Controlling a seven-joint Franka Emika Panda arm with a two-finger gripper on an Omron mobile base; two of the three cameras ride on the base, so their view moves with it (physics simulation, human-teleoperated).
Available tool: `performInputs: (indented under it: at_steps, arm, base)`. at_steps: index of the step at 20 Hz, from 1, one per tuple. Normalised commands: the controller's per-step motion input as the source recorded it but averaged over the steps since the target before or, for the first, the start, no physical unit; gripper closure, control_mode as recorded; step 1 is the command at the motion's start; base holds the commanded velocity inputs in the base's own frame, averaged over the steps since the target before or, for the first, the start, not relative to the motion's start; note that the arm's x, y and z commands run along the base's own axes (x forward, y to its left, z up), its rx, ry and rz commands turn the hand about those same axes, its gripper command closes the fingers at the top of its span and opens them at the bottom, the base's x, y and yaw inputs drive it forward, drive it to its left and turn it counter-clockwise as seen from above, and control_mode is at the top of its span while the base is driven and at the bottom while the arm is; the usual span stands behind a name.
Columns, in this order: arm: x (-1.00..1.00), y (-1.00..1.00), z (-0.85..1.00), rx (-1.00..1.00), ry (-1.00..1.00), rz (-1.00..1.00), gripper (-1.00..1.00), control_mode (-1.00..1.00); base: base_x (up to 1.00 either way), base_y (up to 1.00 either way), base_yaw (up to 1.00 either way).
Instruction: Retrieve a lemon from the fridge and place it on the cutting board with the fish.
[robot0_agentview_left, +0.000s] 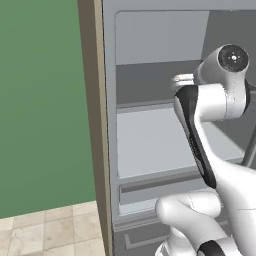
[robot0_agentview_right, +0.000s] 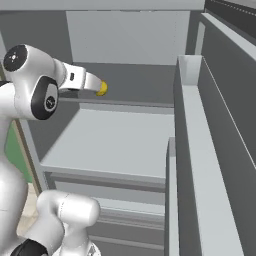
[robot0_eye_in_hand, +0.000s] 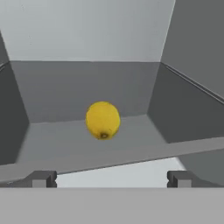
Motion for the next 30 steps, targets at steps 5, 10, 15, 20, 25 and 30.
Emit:
performInputs:
  at_steps: [5, 10, 15, 20, 25, 30]
  arm:
    - [0.37, 0.0, -0.42, 0.0, -0.02, -0.01, -1.0, -1.0]
    - [0.49, -0.04, -0.05, 0.0, 0.04, 0.0, -1.0, -1.0]
    - [0.36, -0.02, 0.03, 0.0, 0.06, 0.0, -1.0, -1.0]
    - [0.37, -0.01, 0.0, 0.0, 0.0, 0.0, -1.0, -1.0]
    - [0.27, 0.0, -0.15, 0.0, 0.0, 0.0, -1.0, -1.0]
    - [0.05, -0.05, -0.11, 0.0, 0.0, -0.01, -1.0, -1.0]
  base:
    - [0.0, 0.0, 0.0]
    - [0.0, 0.0, 0.0]
    - [0.0, 0.0, 0.0]
    - [0.0, 0.0, 0.0]
    - [0.0, 0.0, 0.0]
    - [0.0, 0.0, 0.0]
